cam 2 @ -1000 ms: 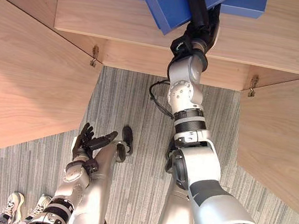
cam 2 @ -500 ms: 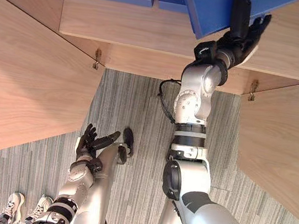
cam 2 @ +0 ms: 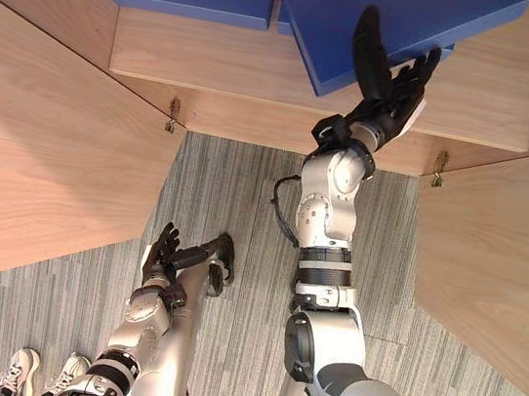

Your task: Walk over to the cabinet, pick up the folder, carry it to the office cabinet, place the folder inside the office cabinet, then close the office cabinet door

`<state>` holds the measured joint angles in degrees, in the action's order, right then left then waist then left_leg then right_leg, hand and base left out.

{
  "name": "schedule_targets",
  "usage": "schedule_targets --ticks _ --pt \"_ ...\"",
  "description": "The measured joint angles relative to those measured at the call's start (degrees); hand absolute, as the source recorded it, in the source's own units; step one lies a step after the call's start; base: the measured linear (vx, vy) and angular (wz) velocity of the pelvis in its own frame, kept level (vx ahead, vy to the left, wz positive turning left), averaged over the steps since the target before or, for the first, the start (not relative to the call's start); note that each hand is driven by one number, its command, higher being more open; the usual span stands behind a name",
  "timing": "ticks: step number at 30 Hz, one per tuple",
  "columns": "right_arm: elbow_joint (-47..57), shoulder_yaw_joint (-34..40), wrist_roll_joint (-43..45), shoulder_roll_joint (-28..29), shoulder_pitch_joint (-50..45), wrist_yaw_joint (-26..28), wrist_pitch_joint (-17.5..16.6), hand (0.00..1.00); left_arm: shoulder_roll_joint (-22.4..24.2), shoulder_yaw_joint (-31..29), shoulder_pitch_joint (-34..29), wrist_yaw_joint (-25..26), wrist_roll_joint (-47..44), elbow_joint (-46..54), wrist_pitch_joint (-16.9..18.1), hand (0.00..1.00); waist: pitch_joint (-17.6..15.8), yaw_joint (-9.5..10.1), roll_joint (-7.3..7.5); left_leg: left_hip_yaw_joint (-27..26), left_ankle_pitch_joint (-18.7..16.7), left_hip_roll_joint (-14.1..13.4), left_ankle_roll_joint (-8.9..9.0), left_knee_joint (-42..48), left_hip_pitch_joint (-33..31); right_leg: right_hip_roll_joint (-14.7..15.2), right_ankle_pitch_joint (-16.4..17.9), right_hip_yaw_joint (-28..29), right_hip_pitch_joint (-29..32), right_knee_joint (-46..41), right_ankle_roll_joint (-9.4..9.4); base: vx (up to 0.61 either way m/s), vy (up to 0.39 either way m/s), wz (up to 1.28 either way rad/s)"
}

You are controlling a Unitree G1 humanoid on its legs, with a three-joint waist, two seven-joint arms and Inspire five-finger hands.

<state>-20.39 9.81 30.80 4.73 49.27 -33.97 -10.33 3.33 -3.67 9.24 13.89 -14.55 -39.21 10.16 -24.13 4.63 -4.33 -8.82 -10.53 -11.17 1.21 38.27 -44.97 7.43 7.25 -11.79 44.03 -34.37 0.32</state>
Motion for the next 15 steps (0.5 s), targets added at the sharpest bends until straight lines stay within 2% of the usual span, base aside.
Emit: schedule_targets --ticks 4,8,12,15 --pt "-4.29 2.55 4.76 -0.22 2.85 -0.05 -0.14 1.0 0.02 -0.29 0.15 0.01 -0.03 -0.2 0.32 1.0 0.01 0.04 0.0 0.32 0.0 -0.01 0.0 -0.04 -0.42 -0.03 -0.01 -0.44 0.12 0.29 0.01 0.0 -0.016 0.02" --pt "-4.34 3.51 7.42 -1.07 4.2 -0.19 -1.05 1.0 0.19 -1.06 1.11 0.03 -0.03 -1.51 0.65 1.0 0.01 0.01 0.0 0.35 0.01 0.04 0.0 -0.12 -0.61 -0.04 -0.14 -0.56 0.13 0.6 0.19 0.03 -0.014 0.01" --pt "-4.36 3.11 8.48 -2.91 4.7 0.9 -1.38 1.0 0.24 -1.48 1.26 0.0 -0.03 -1.77 0.65 1.0 0.02 -0.27 0.03 0.11 0.01 0.06 0.0 -0.45 -0.62 -0.04 -0.47 -0.6 -0.01 1.32 0.48 0.01 -0.002 0.0" --pt "-5.87 -0.79 8.57 -5.37 4.41 2.04 -1.09 1.0 0.22 -1.56 1.25 -0.05 -0.05 -2.03 0.66 1.0 0.02 -0.95 0.03 -0.2 0.01 0.02 -0.01 -0.52 -0.59 -0.1 -0.95 -0.37 -0.05 1.83 0.67 -0.01 -0.006 -0.06"
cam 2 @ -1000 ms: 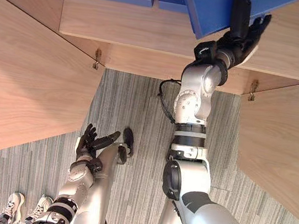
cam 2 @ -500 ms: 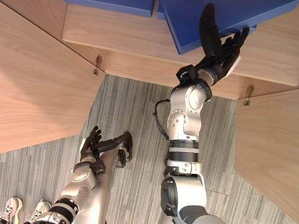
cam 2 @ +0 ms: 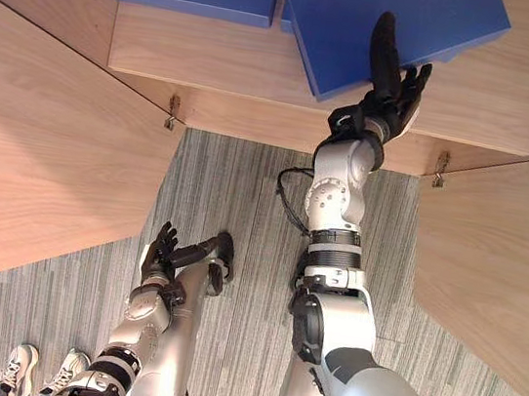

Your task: Walk over to the cabinet, pick up the folder, carry it to the office cabinet, place the folder inside the office cabinet, then close the office cabinet door

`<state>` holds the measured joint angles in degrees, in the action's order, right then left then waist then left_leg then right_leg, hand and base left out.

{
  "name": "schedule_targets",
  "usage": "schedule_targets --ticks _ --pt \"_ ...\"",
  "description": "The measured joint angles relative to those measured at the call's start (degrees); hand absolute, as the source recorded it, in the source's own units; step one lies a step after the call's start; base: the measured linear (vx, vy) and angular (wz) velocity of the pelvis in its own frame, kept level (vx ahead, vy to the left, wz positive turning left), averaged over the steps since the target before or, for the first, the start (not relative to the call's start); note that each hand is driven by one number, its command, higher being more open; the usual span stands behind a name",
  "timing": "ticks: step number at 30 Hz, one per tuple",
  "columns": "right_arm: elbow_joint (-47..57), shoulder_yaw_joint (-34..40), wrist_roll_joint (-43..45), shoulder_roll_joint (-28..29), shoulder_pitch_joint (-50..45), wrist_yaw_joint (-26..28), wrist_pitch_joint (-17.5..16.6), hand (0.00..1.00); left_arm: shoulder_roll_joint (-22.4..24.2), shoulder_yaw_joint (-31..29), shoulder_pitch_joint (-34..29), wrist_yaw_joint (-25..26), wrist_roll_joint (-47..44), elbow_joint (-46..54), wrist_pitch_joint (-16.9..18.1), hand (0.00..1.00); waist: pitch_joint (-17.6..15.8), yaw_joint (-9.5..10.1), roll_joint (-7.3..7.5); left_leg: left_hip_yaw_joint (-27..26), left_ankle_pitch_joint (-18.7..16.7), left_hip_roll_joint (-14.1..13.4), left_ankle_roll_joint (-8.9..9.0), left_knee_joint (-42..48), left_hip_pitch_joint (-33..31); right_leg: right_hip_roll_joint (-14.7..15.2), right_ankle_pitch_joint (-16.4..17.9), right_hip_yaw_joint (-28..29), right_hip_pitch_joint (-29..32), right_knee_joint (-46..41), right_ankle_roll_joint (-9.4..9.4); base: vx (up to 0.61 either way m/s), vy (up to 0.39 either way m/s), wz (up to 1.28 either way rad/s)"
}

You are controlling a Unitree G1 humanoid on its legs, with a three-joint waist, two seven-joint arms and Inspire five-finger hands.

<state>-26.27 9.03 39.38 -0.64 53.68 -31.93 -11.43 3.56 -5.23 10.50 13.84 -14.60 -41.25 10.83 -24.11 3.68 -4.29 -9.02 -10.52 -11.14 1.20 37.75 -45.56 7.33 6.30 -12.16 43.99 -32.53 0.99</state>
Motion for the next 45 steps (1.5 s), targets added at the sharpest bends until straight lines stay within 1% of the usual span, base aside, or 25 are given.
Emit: schedule_targets --ticks 4,5,6,8,11,15,16,18,22,27,30,32,35,37,38,41,45 --pt "-0.46 -8.36 -0.84 -4.54 -2.15 3.42 2.32 1.0 -0.28 0.0 0.0 -0.31 -0.01 -0.53 0.13 1.0 0.0 -0.78 0.01 -0.79 0.0 -0.38 -0.03 -0.33 0.21 -0.5 -1.11 0.7 -0.17 1.24 0.19 -0.04 -0.005 -0.13" --pt "-0.53 -11.84 -3.27 -6.53 -3.41 6.63 3.85 1.0 -0.4 0.03 0.0 -0.53 0.0 -1.13 0.43 1.0 0.0 -1.14 0.01 -1.07 0.04 -0.48 -0.09 -0.51 0.44 -0.7 -1.55 0.93 -0.42 1.83 0.18 -0.05 -0.008 -0.11" --pt "-0.6 -13.72 -4.58 -7.63 -3.82 8.48 4.61 1.0 -0.5 0.04 0.0 -0.61 0.01 -1.5 0.56 1.0 0.0 -1.36 0.01 -1.17 0.06 -0.52 -0.13 -0.54 0.57 -0.77 -1.72 1.02 -0.55 2.01 0.18 -0.04 -0.009 -0.09" --pt "-1.55 -16.31 -7.73 -9.37 -3.88 12.14 5.13 1.0 -0.74 0.09 0.01 -1.3 0.01 -1.8 0.63 1.0 0.01 -1.55 0.03 -1.22 0.17 -0.59 -0.28 -0.78 0.98 -0.92 -1.98 1.01 -0.99 2.51 0.14 -0.03 -0.02 -0.04" --pt "-1.95 -18.76 -12.42 -10.71 -3.89 16.74 5.7 1.0 -1.39 0.17 0.01 -2.16 0.02 -2.96 0.79 1.0 0.48 -1.53 0.94 -1.43 0.6 -0.61 -0.37 -1.73 1.38 -1.14 -2.44 1.12 -1.21 3.38 0.04 -0.01 -0.04 -0.02" --pt "-3.08 -20.88 -17.21 -12.82 -4.95 19.43 6.23 1.0 -2.38 0.93 0.02 -3.16 0.03 -3.88 0.93 1.0 0.93 -1.47 1.8 -1.58 1.06 -0.26 -0.4 -2.91 1.71 -1.03 -2.72 1.16 -1.41 4.13 0.07 0.01 -0.024 0.01" --pt "-3.6 -21.0 -18.79 -13.58 -5.74 20.37 6.34 0.0 -2.57 1.38 0.07 -3.28 0.04 -4.19 0.96 1.0 0.93 -1.52 1.81 -1.54 1.17 -0.07 -0.41 -3.23 1.95 -0.92 -2.77 1.08 -1.76 4.44 0.13 0.03 -0.012 0.06" --pt "-4.47 -21.91 -20.11 -15.32 -7.26 20.91 6.69 0.0 -2.75 1.88 0.09 -3.53 0.04 -4.49 0.96 1.0 0.93 -1.52 1.81 -1.55 1.22 0.26 -0.44 -3.68 2.58 -0.69 -2.78 1.03 -2.32 4.65 0.15 0.04 -0.003 0.06" --pt "-5.17 -23.06 -27.01 -18.39 -9.58 22.51 7.0 0.0 -3.7 2.89 0.09 -4.54 0.07 -5.03 1.17 1.0 0.95 -1.58 1.85 -1.54 1.44 0.65 -0.5 -4.14 2.73 -0.39 -2.88 0.99 -2.44 4.84 0.28 0.01 -0.01 0.03" --pt "-5.55 -23.09 -33.14 -19.05 -9.46 22.54 7.01 0.0 -4.42 3.52 0.09 -5.45 0.1 -5.7 1.97 1.0 0.95 -1.48 1.86 -1.27 2.14 1.01 -0.54 -4.88 2.81 -0.16 -2.96 0.78 -2.44 4.86 0.23 -0.02 -0.026 0.04" --pt "-5.62 -24.04 -36.72 -18.63 -8.37 21.34 7.05 0.0 -4.39 3.52 0.09 -5.48 0.1 -5.59 2.16 1.0 0.95 -1.2 1.85 -1.18 2.36 1.02 -0.55 -5.0 2.47 -0.15 -3.01 0.65 -2.12 4.83 0.16 -0.03 -0.042 0.02" --pt "-6.09 -24.65 -38.84 -17.1 -5.62 19.66 7.5 0.0 -4.4 3.34 0.08 -5.44 0.1 -5.06 2.32 1.0 0.95 -1.08 1.85 -0.98 2.6 1.03 -0.54 -5.07 1.5 -0.13 -3.04 0.44 -1.15 4.69 0.09 -0.03 -0.041 0.03" --pt "-7.49 -24.64 -39.61 -15.15 -1.01 17.91 8.12 0.0 -4.18 3.11 0.07 -5.34 0.07 -3.73 2.47 1.0 0.95 -0.7 1.85 -0.53 3.11 1.16 -0.45 -5.08 -0.12 0.08 -3.01 0.01 0.43 4.21 0.03 0.0 -0.037 0.09" --pt "-9.99 -24.62 -39.66 -13.3 3.92 15.92 8.71 0.0 -3.08 2.18 0.06 -4.96 0.03 -2.54 2.79 1.0 0.95 -0.04 1.85 0.54 3.51 1.55 -0.35 -4.83 -1.42 0.58 -2.64 -1.07 1.34 3.29 -0.43 0.02 -0.034 0.22" --pt "-10.64 -24.62 -39.67 -13.01 4.85 15.6 8.79 0.0 -2.88 2.11 0.06 -4.92 0.01 -2.35 2.79 1.0 0.95 0.2 1.85 0.75 3.58 1.62 -0.33 -4.85 -1.48 0.68 -2.57 -1.35 1.34 3.13 -0.52 0.02 -0.024 0.22" --pt "-13.24 -24.63 -39.72 -11.57 8.89 14.26 9.04 0.0 -2.08 1.85 0.03 -4.75 -0.06 -1.62 2.88 1.0 0.95 0.56 1.85 1.85 3.61 2.52 -0.32 -4.64 -2.17 1.87 -1.21 -2.52 1.77 1.25 -0.82 0.0 -0.018 0.23" --pt "-18.24 -24.65 -39.53 -10.99 14.44 13.29 9.17 0.0 -1.68 1.85 0.03 -4.26 -0.16 -0.37 3.53 1.0 0.95 0.76 1.84 3.31 4.23 3.69 -0.35 -4.53 -4.44 3.2 -0.43 -4.02 3.36 -0.14 -0.99 0.0 -0.01 0.25"
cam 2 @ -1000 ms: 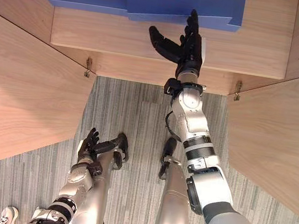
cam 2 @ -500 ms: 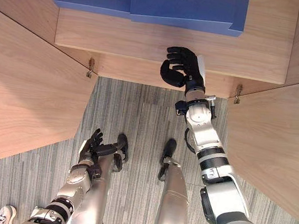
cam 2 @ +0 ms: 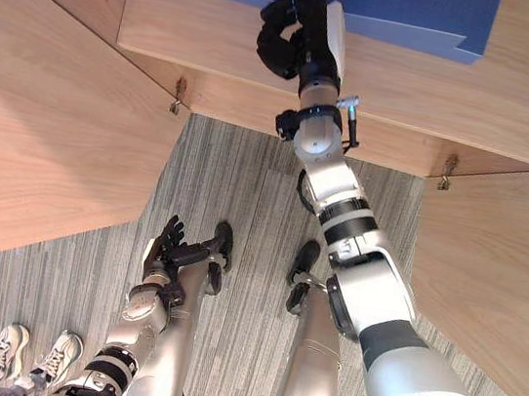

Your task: Walk over to the cabinet, pick up the folder, carry it to the office cabinet, place the folder inside the office cabinet, then close the office cabinet door

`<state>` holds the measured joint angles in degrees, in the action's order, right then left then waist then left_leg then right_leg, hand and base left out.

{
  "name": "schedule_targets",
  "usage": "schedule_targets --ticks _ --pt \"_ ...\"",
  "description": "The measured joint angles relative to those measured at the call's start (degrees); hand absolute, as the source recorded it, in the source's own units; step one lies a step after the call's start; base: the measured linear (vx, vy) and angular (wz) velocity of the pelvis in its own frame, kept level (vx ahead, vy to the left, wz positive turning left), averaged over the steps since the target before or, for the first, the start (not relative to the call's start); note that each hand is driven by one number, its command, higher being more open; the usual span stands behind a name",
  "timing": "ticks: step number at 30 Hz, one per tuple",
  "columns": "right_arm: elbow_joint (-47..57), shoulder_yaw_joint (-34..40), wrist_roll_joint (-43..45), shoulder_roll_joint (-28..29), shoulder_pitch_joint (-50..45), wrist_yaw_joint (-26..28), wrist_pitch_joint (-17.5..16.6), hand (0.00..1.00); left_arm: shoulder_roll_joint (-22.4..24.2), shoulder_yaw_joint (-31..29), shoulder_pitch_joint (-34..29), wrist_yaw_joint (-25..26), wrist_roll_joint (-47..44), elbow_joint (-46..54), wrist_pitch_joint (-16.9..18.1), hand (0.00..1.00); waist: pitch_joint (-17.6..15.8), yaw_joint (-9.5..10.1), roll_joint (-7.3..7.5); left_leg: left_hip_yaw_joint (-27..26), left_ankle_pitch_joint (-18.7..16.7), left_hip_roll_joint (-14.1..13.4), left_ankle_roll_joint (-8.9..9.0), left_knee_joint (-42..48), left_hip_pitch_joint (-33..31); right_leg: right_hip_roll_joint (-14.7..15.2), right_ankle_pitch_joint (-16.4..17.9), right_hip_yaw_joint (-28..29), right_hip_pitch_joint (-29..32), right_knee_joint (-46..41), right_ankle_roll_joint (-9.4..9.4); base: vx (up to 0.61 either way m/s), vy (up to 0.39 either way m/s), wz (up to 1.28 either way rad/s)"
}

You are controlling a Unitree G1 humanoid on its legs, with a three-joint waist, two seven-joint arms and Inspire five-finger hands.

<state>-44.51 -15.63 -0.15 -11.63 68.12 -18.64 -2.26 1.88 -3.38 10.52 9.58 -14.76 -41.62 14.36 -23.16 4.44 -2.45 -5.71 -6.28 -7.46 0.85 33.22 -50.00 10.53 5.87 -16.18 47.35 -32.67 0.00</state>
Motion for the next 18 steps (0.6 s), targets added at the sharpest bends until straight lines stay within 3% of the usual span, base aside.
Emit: schedule_targets --ticks 6,18 --pt "-8.48 -0.96 2.45 -2.75 6.25 -1.41 0.97 0.0 0.52 1.18 -0.01 0.55 -1.09 1.52 0.52 1.0 -0.03 1.08 -0.06 1.09 1.7 1.99 0.09 -1.3 -2.06 2.23 0.9 -1.69 1.98 -1.5 -0.12 0.02 0.0 0.24" --pt "-10.43 -1.75 3.35 -10.29 6.77 -1.41 0.98 0.0 -0.23 2.74 -1.57 1.38 -1.04 3.69 0.33 1.0 -0.09 0.68 -0.16 0.88 2.74 2.72 0.07 -2.63 -1.9 3.34 1.09 -2.31 1.93 -1.98 -0.26 0.01 -0.002 0.06"
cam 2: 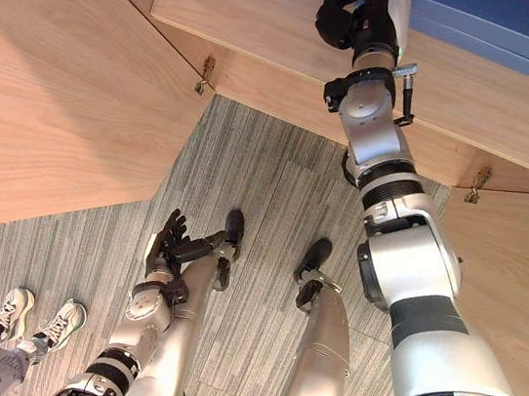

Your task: Walk over to the cabinet, pick up the folder, carry it to the office cabinet, place the folder inside the office cabinet, then close the office cabinet door

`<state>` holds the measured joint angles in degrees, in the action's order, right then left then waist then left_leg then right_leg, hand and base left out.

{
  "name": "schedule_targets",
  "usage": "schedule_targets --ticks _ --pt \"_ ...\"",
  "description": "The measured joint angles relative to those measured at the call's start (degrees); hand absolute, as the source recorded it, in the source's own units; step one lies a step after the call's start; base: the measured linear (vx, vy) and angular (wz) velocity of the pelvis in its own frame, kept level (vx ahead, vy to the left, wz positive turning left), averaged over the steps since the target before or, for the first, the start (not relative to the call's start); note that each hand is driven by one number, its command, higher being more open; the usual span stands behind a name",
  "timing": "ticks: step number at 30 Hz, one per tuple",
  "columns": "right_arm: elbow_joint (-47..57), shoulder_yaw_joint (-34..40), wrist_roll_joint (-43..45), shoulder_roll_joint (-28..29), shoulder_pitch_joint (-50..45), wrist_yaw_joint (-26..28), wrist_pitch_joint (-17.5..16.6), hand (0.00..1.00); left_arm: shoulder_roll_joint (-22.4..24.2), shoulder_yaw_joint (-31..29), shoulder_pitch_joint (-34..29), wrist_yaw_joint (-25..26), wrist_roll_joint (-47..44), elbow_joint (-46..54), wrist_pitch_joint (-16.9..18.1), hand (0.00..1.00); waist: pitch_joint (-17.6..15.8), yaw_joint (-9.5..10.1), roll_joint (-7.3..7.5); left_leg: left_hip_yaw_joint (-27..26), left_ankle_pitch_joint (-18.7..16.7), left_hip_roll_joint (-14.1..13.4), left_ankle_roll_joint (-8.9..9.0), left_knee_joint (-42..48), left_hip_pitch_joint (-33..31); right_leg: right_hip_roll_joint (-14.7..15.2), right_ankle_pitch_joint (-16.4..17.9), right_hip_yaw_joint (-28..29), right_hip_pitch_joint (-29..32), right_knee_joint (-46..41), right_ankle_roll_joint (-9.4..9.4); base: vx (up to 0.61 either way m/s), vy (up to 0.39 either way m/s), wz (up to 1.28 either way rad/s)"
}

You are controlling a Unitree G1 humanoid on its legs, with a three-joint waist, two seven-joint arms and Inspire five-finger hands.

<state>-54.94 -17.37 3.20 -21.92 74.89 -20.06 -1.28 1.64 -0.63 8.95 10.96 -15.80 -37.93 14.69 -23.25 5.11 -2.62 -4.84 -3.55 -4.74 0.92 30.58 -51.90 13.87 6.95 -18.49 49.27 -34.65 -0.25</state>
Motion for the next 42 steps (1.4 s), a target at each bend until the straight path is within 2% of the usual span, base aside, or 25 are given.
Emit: schedule_targets --ticks 4,7,10,12,14,15,18,21,23,25,29,37,42 --pt "7.65 5.67 1.94 -1.13 -5.5 -1.04 -0.01 0.0 -0.09 -0.01 -0.19 0.06 0.04 0.17 -0.28 1.0 -0.28 -0.53 -0.54 -0.79 0.24 -0.17 -0.12 0.25 0.12 0.13 -0.14 0.26 0.02 -0.02 0.2 0.01 -0.001 0.0" --pt "19.59 8.6 4.15 -2.79 -12.76 -2.89 -0.28 0.0 -0.15 -0.01 -0.35 0.05 0.08 0.27 -0.93 1.0 -0.28 -0.97 -0.53 -2.39 0.2 -0.67 -0.16 0.72 0.64 0.1 -0.18 0.91 -0.17 -0.17 0.26 0.02 0.004 -0.08" --pt "32.83 9.15 4.78 -3.19 -23.41 -2.59 -3.61 0.0 -0.48 -0.02 -1.37 -0.18 0.22 0.12 -2.02 1.0 -0.3 -1.74 -0.51 -3.82 -0.82 -1.52 -0.3 1.1 3.6 -0.43 -0.18 2.01 -2.6 0.15 0.29 0.03 -0.005 -0.21" --pt "41.73 7.7 4.64 -1.17 -35.7 -0.18 -7.05 0.0 -0.5 0.03 -3.3 -0.63 1.82 -0.25 -2.55 1.0 -0.3 -2.61 -0.49 -4.26 -1.77 -2.15 -0.24 -0.08 8.97 -1.46 -0.1 2.3 -7.92 2.05 0.53 0.04 -0.023 -0.22" --pt "45.09 6.14 4.45 1.18 -43.79 1.88 -9.33 0.0 -0.52 0.43 -4.52 -1.51 2.96 -0.78 -2.78 1.0 -0.31 -3.29 -0.44 -4.57 -2.22 -2.2 0.25 -1.86 12.97 -1.97 -0.02 2.38 -11.63 3.94 0.86 0.03 -0.038 -0.12" --pt "45.55 4.54 4.2 3.99 -50.62 4.13 -10.26 1.0 -0.74 1.12 -5.13 -1.88 4.04 -2.32 -3.12 1.0 -0.28 -3.72 -0.37 -5.15 -1.91 -2.19 0.45 -4.55 17.1 -2.57 -0.33 2.65 -15.2 6.21 1.15 0.04 -0.043 -0.17" --pt "43.62 2.82 2.61 8.91 -61.61 8.27 -10.24 1.0 -1.48 1.25 -5.32 -2.57 5.78 -5.95 -3.69 1.0 -0.18 -4.46 -0.24 -5.56 -0.07 -2.17 0.99 -10.4 23.55 -4.22 -1.86 2.65 -21.08 11.75 1.4 0.07 -0.056 -0.13" --pt "35.84 4.37 -1.57 13.38 -69.48 10.43 -9.97 1.0 -3.76 1.18 -5.58 -2.72 6.92 -10.22 -4.55 1.0 1.09 -5.4 1.08 -6.67 2.4 -2.14 1.27 -16.69 29.66 -5.99 -4.45 2.97 -26.47 18.03 1.47 0.14 -0.039 -0.19" --pt "29.91 7.2 -3.43 15.69 -72.38 11.08 -9.76 1.0 -5.11 1.1 -5.94 -2.75 7.15 -12.37 -4.92 1.0 2.48 -6.17 1.93 -7.71 2.85 -2.07 1.33 -19.3 33.0 -6.92 -5.65 3.73 -29.55 21.47 1.84 0.18 0.007 -0.32" --pt "22.2 13.2 -4.62 18.22 -75.77 10.79 -8.87 1.0 -5.68 0.32 -7.98 -2.86 7.97 -14.0 -5.53 1.0 6.05 -6.36 2.79 -10.52 3.07 -1.82 1.46 -23.35 38.52 -7.9 -7.68 6.07 -34.03 26.7 2.54 0.14 0.036 -0.53" --pt "13.21 20.75 -4.49 19.73 -78.77 9.25 -7.74 1.0 -5.62 -1.3 -10.93 -3.28 8.6 -16.23 -5.7 1.0 11.27 -7.75 2.98 -13.89 3.02 -0.63 1.53 -28.23 46.45 -8.63 -10.04 9.74 -40.47 33.1 3.77 0.12 0.046 -0.51" --pt "6.3 30.79 2.81 22.22 -82.61 8.76 -6.22 1.0 -5.05 -4.1 -12.9 -4.24 10.29 -19.24 -7.26 1.0 15.14 -8.74 3.61 -19.05 2.43 0.11 1.9 -31.04 53.48 -9.03 -12.23 15.24 -44.76 36.7 4.22 -0.01 0.022 -0.38" --pt "8.53 40.21 9.13 22.09 -85.33 8.03 -5.68 1.0 -5.31 -6.36 -14.26 -4.89 11.33 -20.3 -7.9 1.0 15.98 -9.43 3.4 -23.14 1.13 0.33 2.51 -31.69 56.18 -9.48 -13.24 19.9 -45.15 38.42 4.55 -0.09 -0.002 -0.48"
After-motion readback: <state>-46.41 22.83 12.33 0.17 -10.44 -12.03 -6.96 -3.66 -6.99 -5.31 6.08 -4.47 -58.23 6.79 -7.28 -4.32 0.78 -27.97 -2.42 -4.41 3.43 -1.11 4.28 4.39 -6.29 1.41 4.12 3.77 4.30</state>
